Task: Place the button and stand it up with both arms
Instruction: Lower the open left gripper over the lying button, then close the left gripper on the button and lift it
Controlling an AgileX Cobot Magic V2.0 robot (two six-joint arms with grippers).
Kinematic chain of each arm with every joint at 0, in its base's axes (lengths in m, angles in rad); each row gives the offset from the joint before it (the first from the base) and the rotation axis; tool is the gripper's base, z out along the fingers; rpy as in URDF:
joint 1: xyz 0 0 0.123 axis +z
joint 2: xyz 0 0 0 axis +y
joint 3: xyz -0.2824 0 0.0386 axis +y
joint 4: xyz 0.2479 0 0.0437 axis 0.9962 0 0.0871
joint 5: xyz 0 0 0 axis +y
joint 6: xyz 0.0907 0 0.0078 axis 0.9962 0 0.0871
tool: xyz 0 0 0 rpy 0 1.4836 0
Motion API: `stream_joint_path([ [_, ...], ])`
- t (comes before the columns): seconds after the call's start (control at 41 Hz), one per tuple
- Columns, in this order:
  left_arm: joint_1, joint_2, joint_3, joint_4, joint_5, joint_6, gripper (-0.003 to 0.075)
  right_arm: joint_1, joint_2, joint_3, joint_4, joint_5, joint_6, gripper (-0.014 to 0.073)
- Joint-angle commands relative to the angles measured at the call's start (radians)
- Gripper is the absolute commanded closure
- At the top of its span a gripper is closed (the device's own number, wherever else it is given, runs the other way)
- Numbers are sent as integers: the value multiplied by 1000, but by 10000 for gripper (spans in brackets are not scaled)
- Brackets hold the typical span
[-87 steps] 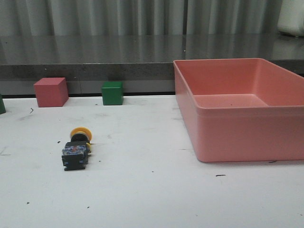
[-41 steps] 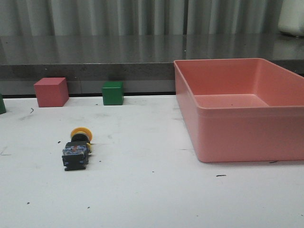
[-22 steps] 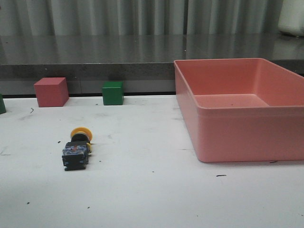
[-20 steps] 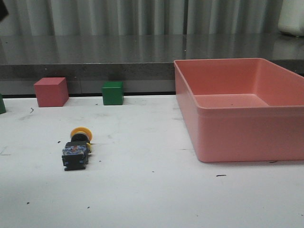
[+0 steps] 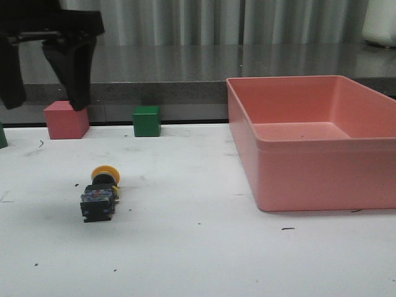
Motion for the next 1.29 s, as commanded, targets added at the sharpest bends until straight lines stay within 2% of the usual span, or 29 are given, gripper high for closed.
stream_joint_path([
  [0.0,-5,22,-78,-6,14,-35,171,-6,3,-23,-12,-76,-11,123],
  [0.415,-5,199,-227,-27,39,-73,169,-6,3,-23,-12,-76,-11,123],
  [1.268,-5,408,-251,-86,36,-124,174,-6,3,-23,-12,-76,-11,123],
])
